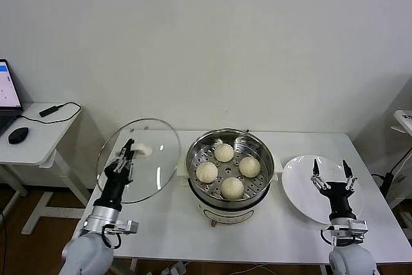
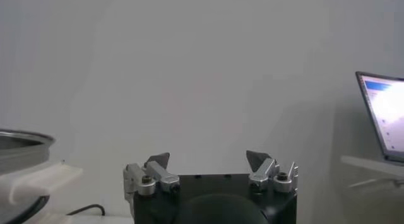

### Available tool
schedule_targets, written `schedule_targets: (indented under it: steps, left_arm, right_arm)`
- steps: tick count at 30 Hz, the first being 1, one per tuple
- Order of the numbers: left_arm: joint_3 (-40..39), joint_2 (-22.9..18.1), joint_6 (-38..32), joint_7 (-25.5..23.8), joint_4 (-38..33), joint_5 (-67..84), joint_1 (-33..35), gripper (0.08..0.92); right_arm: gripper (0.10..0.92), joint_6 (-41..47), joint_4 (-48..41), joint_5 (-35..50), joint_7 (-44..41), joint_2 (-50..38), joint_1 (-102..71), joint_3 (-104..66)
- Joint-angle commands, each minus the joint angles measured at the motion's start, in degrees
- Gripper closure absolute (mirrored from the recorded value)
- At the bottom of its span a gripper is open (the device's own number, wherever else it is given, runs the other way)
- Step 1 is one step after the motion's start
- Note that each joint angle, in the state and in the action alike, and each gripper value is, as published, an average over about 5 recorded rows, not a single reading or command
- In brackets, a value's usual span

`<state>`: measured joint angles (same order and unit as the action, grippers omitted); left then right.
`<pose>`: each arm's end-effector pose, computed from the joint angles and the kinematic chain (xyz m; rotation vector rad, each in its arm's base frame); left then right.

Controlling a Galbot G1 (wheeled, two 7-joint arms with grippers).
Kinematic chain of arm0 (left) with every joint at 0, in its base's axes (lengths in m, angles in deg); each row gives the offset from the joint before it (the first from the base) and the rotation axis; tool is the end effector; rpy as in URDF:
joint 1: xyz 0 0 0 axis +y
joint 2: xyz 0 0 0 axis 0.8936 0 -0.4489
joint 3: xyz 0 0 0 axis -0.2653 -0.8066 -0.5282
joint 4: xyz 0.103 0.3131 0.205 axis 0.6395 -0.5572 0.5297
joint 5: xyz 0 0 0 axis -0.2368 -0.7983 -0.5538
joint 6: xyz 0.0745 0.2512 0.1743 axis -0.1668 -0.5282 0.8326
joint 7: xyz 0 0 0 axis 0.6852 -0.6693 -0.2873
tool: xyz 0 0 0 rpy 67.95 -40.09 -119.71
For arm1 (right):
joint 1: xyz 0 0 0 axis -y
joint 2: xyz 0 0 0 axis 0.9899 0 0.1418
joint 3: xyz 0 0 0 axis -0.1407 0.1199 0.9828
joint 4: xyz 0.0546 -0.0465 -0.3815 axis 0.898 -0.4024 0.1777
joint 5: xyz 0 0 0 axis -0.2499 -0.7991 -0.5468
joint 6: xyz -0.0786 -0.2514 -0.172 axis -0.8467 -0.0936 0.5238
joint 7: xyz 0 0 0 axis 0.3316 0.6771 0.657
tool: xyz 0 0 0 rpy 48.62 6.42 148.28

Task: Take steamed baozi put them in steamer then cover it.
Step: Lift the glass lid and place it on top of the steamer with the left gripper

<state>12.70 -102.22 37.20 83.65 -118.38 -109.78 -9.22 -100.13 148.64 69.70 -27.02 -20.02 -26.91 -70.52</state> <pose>0.1952 0.0710 -0.3146 -0.0675 2.2191 1.7787 0.1963 -0.1839 -0.3930 0.2460 2.9622 -0.2021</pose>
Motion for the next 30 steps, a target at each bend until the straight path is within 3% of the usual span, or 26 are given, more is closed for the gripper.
schedule_targets:
  steps: [1, 14, 30]
  left_arm:
    - [-19.5, 1.3, 17.7, -10.2, -14.2, -1.6, -6.6, 0.808]
    - [-35.3, -6.3, 26.4, -13.7, -0.6, -7.1, -19.9, 0.808]
    - [-39.9, -8.9, 30.7, -20.5, 1.7, -13.2, -24.8, 0.808]
  right_arm:
    - [0.203, 0.6, -0.2, 0.5, -0.2, -0.9, -0.2, -0.1]
    - [0.203, 6.7, -1.6, 1.8, -1.6, -2.1, 0.1, 0.4]
    - [0.203, 8.2, -4.3, 1.0, -1.3, -0.6, 1.9, 1.0]
